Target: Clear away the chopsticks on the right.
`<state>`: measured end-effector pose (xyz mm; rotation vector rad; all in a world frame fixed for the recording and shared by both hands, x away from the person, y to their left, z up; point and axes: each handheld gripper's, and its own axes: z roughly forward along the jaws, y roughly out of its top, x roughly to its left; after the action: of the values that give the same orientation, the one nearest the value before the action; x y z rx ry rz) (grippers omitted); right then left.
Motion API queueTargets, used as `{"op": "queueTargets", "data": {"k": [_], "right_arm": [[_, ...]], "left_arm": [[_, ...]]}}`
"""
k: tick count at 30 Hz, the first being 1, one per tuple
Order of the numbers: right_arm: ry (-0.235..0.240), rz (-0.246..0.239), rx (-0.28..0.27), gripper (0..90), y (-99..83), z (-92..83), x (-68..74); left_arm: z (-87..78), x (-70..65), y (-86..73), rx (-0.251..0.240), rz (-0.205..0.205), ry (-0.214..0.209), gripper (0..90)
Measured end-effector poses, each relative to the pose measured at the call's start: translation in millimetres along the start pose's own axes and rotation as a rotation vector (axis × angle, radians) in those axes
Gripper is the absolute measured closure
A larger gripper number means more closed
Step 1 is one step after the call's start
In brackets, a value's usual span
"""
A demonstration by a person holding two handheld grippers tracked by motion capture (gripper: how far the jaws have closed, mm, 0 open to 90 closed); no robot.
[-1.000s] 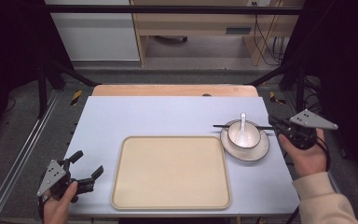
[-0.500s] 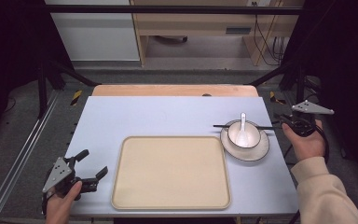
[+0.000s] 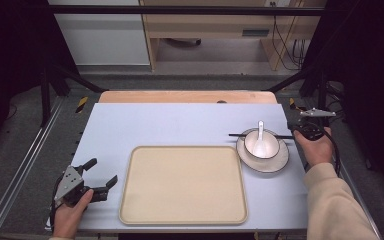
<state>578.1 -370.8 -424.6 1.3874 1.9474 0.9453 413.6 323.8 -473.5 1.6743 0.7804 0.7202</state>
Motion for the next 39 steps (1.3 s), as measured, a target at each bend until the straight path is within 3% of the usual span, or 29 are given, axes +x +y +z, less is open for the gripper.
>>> {"op": "queueTargets", "data": {"k": [5, 8, 14, 19, 25, 29, 35, 39], "right_arm": [[-0.018, -0.024, 0.063, 90.0, -5.8, 16.1, -1.0], [-0.038, -0.026, 0.084, 90.0, -6.3, 20.0, -2.2], [-0.053, -0.055, 0.154, 90.0, -10.8, 24.8, -6.0], [-0.048, -0.073, 0.182, 90.0, -14.2, 20.3, -4.6], [-0.024, -0.068, 0.231, 90.0, -23.8, 1.5, 0.9], [-0.006, -0.065, 0.229, 90.0, -31.3, -13.1, 3.3], [0.063, -0.034, 0.223, 90.0, -36.5, -33.7, 2.8], [0.091, -0.087, 0.121, 87.9, -31.9, -41.2, 4.0]], "left_arm": [[1.0, -3.3, 2.2, 0.002, 0.008, -0.003, 3.7], [-1.1, -4.9, 2.9, 0.007, 0.022, -0.007, 3.7], [3.1, -2.5, 1.5, 0.013, 0.013, -0.015, 3.7], [8.0, -3.7, 1.0, 0.022, 0.018, -0.027, 3.7], [10.6, -7.3, 1.1, 0.045, 0.048, -0.043, 3.7], [11.3, -7.6, 0.1, 0.052, 0.051, -0.049, 3.7], [11.7, -9.5, -2.6, 0.074, 0.059, -0.066, 3.8], [10.5, -10.0, -0.7, 0.068, 0.059, -0.060, 3.8]]}}
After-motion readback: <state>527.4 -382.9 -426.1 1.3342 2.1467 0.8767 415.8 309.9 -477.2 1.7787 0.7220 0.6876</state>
